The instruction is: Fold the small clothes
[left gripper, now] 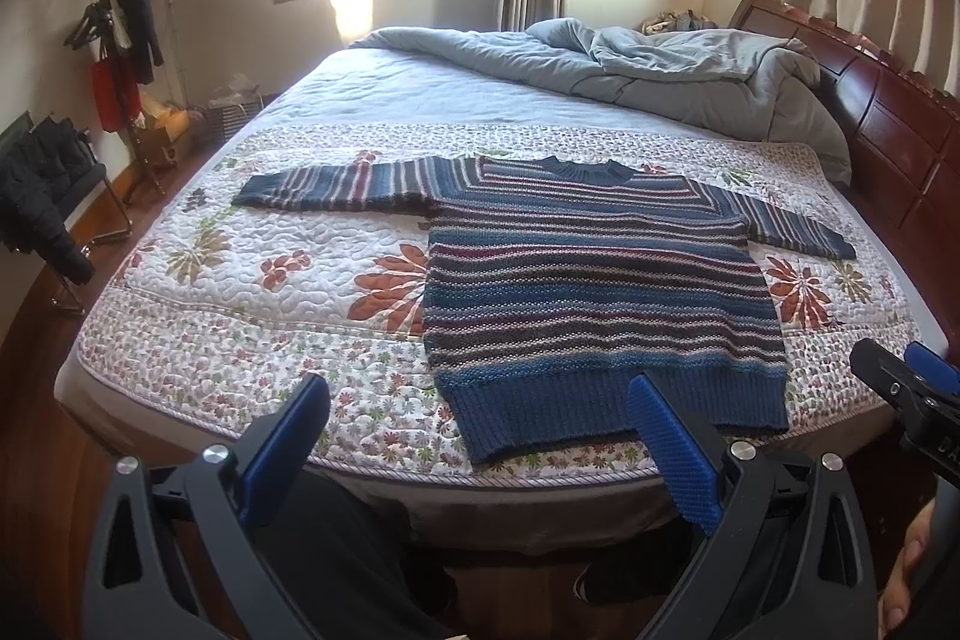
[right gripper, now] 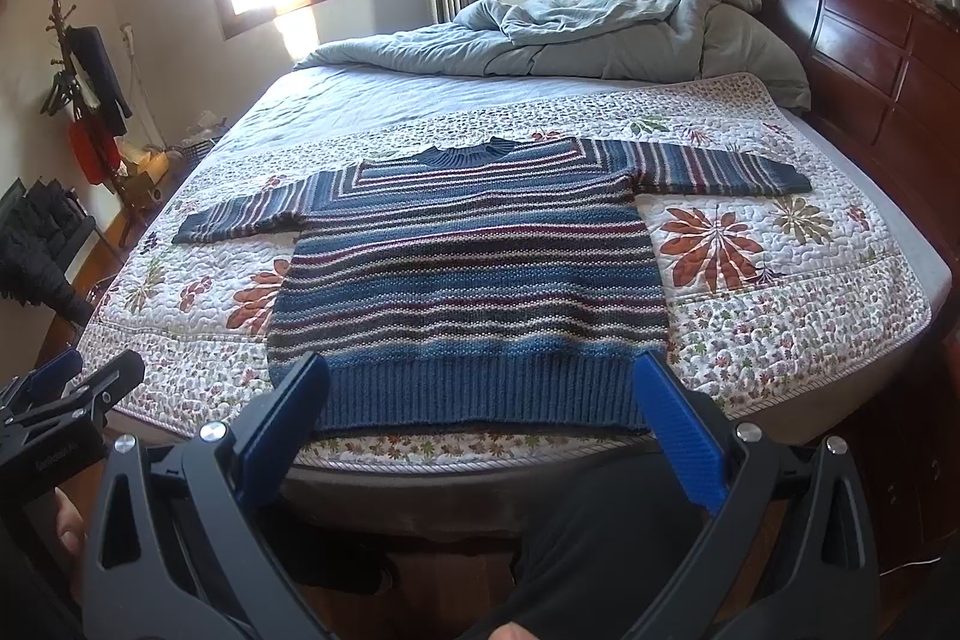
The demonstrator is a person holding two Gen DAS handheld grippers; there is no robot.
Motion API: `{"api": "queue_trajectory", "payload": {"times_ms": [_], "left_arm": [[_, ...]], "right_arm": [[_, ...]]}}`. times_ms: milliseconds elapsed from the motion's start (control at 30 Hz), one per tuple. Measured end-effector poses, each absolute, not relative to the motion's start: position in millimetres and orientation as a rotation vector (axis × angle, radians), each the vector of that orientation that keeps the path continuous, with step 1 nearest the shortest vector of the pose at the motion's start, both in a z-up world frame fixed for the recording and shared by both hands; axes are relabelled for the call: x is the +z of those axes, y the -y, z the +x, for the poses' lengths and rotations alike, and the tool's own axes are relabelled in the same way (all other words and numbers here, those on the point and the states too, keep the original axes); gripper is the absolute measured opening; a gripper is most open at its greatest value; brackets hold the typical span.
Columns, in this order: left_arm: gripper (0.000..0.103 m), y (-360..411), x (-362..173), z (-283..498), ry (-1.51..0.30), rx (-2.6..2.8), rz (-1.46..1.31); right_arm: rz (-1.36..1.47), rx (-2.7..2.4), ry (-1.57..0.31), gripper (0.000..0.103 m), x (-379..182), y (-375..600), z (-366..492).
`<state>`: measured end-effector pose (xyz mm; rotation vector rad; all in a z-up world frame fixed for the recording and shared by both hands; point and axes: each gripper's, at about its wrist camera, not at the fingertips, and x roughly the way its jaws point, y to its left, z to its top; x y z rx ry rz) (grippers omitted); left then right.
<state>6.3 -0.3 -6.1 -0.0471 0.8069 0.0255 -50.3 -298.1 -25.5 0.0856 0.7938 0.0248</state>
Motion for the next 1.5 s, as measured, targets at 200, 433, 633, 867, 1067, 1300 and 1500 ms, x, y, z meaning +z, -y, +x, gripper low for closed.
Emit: {"api": "queue_trajectory", "payload": {"times_ms": [200, 433, 633, 867, 1067, 1300, 1500], "left_arm": [[0.099, -0.1, -6.8, 8.1, -0.810, 0.024, -0.048], [0.099, 1.4, -9.2, 13.7, -0.819, 0.021, -0.048], [0.099, 1.1, -10.8, 16.2, -0.824, 0.020, -0.046], [0.099, 0.5, -11.5, 17.6, -0.828, 0.021, -0.045], [0.099, 0.3, -13.0, 18.7, -0.832, 0.020, -0.046], [0.099, 5.2, -24.1, 37.5, -0.852, -0.062, -0.067], [0.099, 26.1, -36.4, 74.5, -0.783, -0.224, -0.070]], "right_arm": [[0.083, 0.029, -0.798, 0.101, -27.5, 297.9, -47.3], [0.083, 0.028, -0.802, 0.101, -28.5, 298.7, -43.7], [0.084, 0.027, -0.810, 0.101, -30.3, 299.6, -39.4], [0.083, 0.026, -0.811, 0.101, -32.5, 299.2, -37.1], [0.083, 0.024, -0.819, 0.101, -34.2, 299.1, -35.5], [0.086, 0.030, -0.837, 0.101, -44.7, 307.3, -19.4], [0.231, 0.110, -0.628, 0.101, -49.6, 362.8, 5.2]]}}
